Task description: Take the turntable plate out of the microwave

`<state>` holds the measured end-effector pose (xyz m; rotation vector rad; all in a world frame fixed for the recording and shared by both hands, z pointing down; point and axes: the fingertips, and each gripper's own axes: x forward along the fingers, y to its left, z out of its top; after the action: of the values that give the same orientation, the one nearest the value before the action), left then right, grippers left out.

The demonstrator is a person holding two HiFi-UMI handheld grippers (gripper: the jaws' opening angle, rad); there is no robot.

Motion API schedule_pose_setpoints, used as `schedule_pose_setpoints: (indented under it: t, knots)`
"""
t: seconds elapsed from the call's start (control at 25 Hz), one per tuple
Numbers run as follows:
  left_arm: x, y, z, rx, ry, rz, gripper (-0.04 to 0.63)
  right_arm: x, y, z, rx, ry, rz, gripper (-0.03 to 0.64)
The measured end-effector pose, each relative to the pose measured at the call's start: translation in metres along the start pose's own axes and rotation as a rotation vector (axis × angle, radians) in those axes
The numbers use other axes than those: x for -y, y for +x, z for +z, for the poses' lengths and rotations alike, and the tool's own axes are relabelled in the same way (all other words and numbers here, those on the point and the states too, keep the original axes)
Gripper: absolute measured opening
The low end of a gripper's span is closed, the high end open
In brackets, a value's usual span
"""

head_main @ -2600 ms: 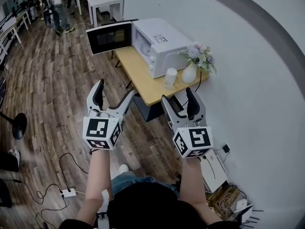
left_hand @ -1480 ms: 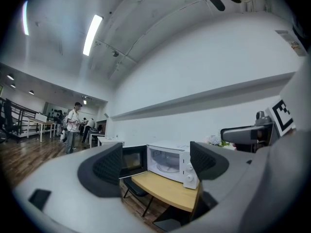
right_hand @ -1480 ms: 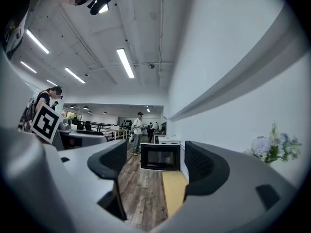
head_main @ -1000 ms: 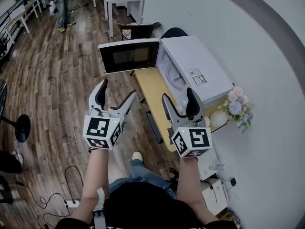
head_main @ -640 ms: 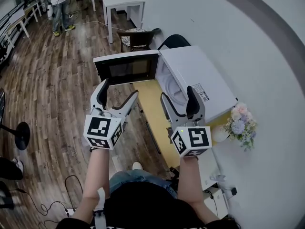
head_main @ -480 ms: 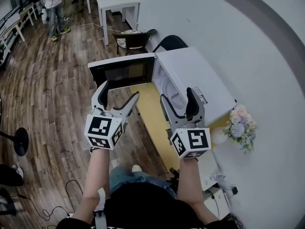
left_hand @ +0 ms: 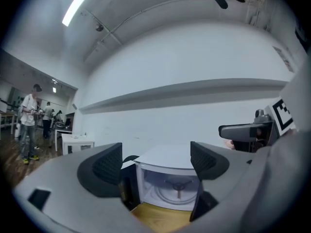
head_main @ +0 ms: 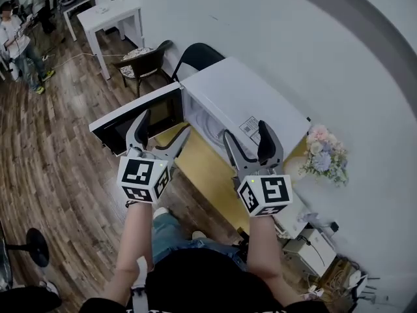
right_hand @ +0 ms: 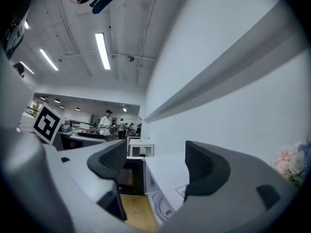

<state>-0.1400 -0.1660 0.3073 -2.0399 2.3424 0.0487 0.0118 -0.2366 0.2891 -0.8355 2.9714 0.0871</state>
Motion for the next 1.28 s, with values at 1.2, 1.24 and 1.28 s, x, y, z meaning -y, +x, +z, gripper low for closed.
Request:
schedule_pose_setpoints:
  t: [1.2, 1.24, 1.28]
  knots:
    - [-0.019, 0.078, -0.045, -0.100, -0.065, -0.651, 0.422, -0.024, 0.001, -0.039, -0.074, 0.034, -0.628, 0.368]
    - [-0.016, 0.077, -0.051, -0.114, -0.068, -0.664, 0.420, -0.024, 0.000, -0.045, -0.085, 0.047, -0.632, 0.368]
    - [-0.014, 0.077, -0.057, -0.128, -0.068, -0.674, 0.414, -0.025, 0.000, -0.052, -0.097, 0.060, -0.633, 0.368]
